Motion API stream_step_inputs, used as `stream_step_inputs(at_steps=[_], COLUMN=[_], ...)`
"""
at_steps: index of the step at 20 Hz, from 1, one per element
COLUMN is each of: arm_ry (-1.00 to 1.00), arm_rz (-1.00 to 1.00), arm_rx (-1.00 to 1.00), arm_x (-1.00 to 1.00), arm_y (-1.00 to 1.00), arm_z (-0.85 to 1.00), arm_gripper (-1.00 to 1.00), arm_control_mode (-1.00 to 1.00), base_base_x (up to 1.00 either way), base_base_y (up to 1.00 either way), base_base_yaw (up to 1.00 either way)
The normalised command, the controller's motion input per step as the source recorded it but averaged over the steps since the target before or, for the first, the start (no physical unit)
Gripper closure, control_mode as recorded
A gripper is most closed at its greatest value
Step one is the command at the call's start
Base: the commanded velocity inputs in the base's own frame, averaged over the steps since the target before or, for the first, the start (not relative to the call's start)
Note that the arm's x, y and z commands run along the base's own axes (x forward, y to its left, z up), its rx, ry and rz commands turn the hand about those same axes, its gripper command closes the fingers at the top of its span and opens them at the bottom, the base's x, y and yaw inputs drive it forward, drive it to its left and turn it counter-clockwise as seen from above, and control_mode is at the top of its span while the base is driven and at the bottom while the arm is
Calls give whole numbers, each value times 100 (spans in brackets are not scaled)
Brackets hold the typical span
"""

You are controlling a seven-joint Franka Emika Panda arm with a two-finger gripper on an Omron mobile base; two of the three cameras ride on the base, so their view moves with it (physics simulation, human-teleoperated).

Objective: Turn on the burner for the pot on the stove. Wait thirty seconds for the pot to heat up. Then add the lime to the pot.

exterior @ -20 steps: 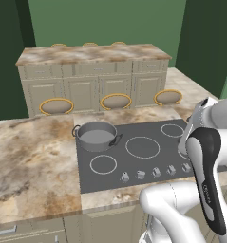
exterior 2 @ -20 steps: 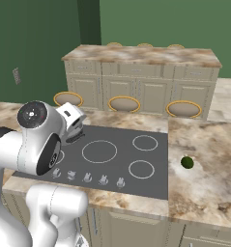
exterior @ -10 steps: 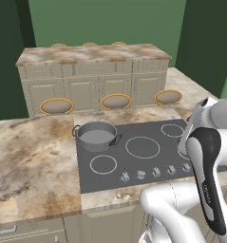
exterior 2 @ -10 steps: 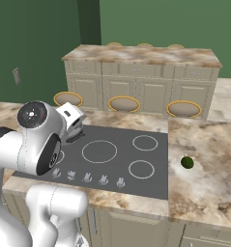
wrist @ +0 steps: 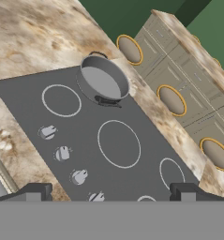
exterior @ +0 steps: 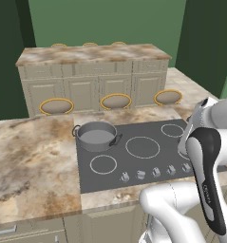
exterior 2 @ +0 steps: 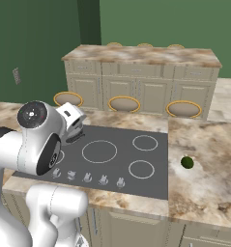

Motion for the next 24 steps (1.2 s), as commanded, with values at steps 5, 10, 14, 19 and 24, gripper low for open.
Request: stream_step_inputs(at_steps=[5, 10, 14, 19, 24], arm_ry=[0, 0, 0, 0, 0], arm_rz=[0, 0, 0, 0, 0], arm_rx=[0, 0, 0, 0, 0], arm_x=[0, 0, 0, 0, 0], arm_y=[0, 0, 0, 0, 0], arm_z=[0, 0, 0, 0, 0], arm_gripper=[-100, -100, -100, -100, -100], arm_control_mode=[-100, -100, -100, -100, -100], base_base_x=[0, 0, 0, 0, 0], base_base_y=[0, 0, 0, 0, 0], base_base_yaw=[0, 0, 0, 0, 0])
